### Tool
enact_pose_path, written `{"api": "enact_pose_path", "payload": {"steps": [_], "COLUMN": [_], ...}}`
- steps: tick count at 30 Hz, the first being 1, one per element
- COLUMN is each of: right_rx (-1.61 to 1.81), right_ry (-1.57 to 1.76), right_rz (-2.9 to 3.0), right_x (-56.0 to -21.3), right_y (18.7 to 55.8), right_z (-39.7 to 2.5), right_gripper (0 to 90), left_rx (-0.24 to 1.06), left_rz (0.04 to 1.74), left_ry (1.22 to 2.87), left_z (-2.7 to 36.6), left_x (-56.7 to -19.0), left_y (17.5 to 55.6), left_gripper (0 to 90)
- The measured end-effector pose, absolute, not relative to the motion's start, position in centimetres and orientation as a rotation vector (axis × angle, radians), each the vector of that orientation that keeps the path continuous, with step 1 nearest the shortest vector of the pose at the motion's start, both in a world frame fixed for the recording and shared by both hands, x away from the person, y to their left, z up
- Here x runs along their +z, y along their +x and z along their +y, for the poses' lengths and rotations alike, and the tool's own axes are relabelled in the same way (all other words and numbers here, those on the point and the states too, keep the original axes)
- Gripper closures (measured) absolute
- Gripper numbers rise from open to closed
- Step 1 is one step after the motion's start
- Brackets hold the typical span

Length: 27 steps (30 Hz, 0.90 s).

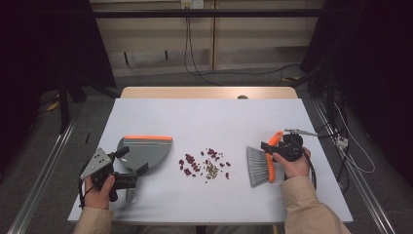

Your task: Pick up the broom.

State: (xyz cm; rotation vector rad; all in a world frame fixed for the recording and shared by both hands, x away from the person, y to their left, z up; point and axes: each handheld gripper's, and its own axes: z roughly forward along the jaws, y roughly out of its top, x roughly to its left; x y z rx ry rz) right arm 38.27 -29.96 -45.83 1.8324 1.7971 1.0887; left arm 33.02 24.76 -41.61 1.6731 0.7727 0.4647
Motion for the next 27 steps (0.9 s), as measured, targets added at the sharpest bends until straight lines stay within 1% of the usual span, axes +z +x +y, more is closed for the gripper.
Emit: {"api": "enact_pose_path", "payload": {"steps": [1,7,8,9,10,14,16,17,22,26,27], "right_rx": [1.092,1.076,1.074,1.082,1.087,1.041,1.024,1.002,0.948,0.875,0.836], "right_ry": [1.844,1.868,1.856,1.850,1.844,1.833,1.839,1.830,1.817,1.816,1.803], "right_rz": [1.797,1.779,1.789,1.803,1.806,1.838,1.852,1.875,1.923,1.949,1.968], "right_x": [-46.0,-46.0,-46.0,-46.0,-46.0,-45.9,-45.7,-45.6,-45.4,-45.1,-45.0], "right_y": [38.5,38.6,38.8,38.9,39.0,39.6,39.7,40.1,41.1,41.5,41.7], "right_z": [-29.9,-29.7,-29.7,-29.6,-29.6,-29.2,-29.2,-29.1,-28.8,-28.3,-28.2], "right_gripper": [22.1,23.2,25.5,30.0,31.6,36.6,37.7,40.4,43.1,46.5,48.9], "left_rx": [0.464,0.464,0.467,0.464,0.461,0.464,0.464,0.464,0.463,0.463,0.463], "left_rz": [0.772,0.768,0.764,0.765,0.766,0.768,0.769,0.769,0.768,0.767,0.766], "left_ry": [1.675,1.681,1.685,1.684,1.684,1.686,1.688,1.690,1.693,1.694,1.695], "left_z": [24.8,24.6,24.6,24.5,24.5,24.6,24.6,24.6,24.5,24.5,24.5], "left_x": [-41.6,-41.7,-41.7,-41.7,-41.7,-41.7,-41.7,-41.7,-41.8,-41.8,-41.7], "left_y": [33.0,33.0,33.0,33.0,33.0,33.1,33.1,33.1,33.2,33.2,33.2], "left_gripper": [3.2,3.2,3.2,3.2,3.3,3.3,3.3,3.3,3.3,3.3,3.3]}}
